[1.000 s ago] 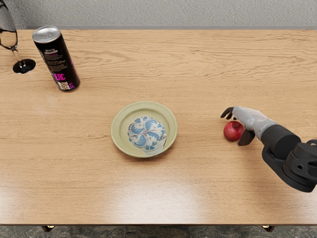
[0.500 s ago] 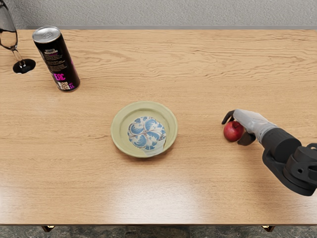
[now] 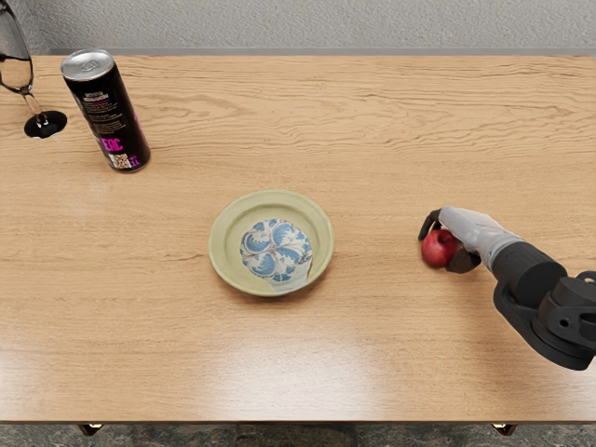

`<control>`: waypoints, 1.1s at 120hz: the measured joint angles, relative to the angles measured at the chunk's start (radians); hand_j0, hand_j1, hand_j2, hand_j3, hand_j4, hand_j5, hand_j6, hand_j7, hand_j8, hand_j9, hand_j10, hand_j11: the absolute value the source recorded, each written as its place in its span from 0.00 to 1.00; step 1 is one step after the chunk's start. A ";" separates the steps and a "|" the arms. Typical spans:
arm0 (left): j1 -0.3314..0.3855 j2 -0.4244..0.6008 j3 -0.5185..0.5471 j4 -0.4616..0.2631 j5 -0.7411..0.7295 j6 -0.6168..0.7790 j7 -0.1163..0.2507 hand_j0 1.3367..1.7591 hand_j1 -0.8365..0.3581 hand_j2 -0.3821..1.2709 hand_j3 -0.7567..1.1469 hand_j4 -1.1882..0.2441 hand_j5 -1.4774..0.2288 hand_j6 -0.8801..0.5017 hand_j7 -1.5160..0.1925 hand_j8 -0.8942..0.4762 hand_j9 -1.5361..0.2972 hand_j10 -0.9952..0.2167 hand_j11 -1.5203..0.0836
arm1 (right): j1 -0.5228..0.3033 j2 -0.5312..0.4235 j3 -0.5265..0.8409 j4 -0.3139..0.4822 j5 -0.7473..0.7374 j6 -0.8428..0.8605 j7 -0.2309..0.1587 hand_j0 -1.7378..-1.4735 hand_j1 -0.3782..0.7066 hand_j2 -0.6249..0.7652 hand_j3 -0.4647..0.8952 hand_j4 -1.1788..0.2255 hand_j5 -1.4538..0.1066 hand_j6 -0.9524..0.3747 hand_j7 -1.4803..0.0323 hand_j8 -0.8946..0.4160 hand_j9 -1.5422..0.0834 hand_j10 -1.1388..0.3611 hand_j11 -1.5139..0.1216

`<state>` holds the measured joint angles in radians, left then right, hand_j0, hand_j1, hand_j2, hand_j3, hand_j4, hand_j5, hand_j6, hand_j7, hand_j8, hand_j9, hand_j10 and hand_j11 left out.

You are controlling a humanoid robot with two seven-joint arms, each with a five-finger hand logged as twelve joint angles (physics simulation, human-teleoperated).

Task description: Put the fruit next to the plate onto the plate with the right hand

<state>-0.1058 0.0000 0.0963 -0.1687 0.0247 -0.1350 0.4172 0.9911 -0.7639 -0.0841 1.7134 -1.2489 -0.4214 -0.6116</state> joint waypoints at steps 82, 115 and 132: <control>0.000 0.000 -0.001 0.000 0.000 0.000 0.000 0.76 0.98 0.23 0.40 0.82 0.86 0.63 0.88 0.65 0.83 0.81 0.94 | 0.019 -0.015 0.080 0.029 0.022 0.046 0.001 0.33 0.55 0.58 0.34 0.44 0.34 0.39 0.38 0.32 0.37 0.30 0.35; 0.000 0.000 0.000 0.001 0.000 0.000 0.000 0.76 0.98 0.23 0.40 0.82 0.86 0.63 0.88 0.65 0.83 0.81 0.94 | 0.084 -0.002 0.146 0.032 0.078 0.128 0.002 0.33 0.55 0.59 0.34 0.44 0.33 0.39 0.38 0.32 0.36 0.31 0.34; 0.000 0.000 0.000 0.001 0.000 0.000 0.000 0.76 0.98 0.23 0.40 0.82 0.86 0.63 0.88 0.65 0.83 0.81 0.94 | 0.143 0.016 0.156 0.032 0.123 0.158 0.002 0.32 0.56 0.60 0.34 0.45 0.32 0.40 0.37 0.33 0.35 0.31 0.33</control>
<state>-0.1058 0.0000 0.0964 -0.1673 0.0246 -0.1350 0.4172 1.1342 -0.7483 0.0723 1.7456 -1.1263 -0.2630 -0.6095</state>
